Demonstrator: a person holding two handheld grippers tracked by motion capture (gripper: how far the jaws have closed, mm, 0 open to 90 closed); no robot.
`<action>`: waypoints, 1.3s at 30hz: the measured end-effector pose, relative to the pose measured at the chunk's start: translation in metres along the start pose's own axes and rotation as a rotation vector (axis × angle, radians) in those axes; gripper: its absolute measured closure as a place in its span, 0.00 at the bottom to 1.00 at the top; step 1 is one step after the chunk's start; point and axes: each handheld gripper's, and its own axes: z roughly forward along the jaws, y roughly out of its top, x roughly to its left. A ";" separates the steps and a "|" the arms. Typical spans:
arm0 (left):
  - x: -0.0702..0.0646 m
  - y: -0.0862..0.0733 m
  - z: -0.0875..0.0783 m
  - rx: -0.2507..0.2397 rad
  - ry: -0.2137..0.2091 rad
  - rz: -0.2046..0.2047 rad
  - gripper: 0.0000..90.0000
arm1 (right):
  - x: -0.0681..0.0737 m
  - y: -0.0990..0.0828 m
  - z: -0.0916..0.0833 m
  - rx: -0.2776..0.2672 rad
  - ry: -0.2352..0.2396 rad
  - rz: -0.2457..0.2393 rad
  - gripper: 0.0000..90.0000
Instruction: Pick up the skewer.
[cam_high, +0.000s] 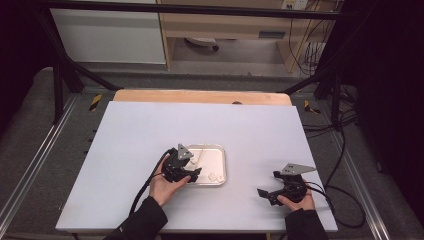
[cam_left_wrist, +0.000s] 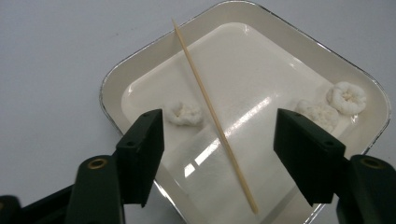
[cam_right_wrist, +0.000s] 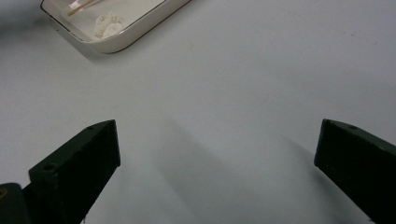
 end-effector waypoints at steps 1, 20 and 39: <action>0.000 0.000 0.001 0.001 -0.001 -0.006 0.42 | 0.000 0.000 0.000 0.001 0.000 0.000 0.01; -0.008 -0.006 0.012 0.009 0.011 -0.081 0.80 | 0.000 0.000 0.001 0.005 0.004 0.002 0.01; -0.014 -0.006 0.019 0.018 0.083 -0.128 0.92 | 0.000 0.000 0.001 0.006 0.005 0.003 0.01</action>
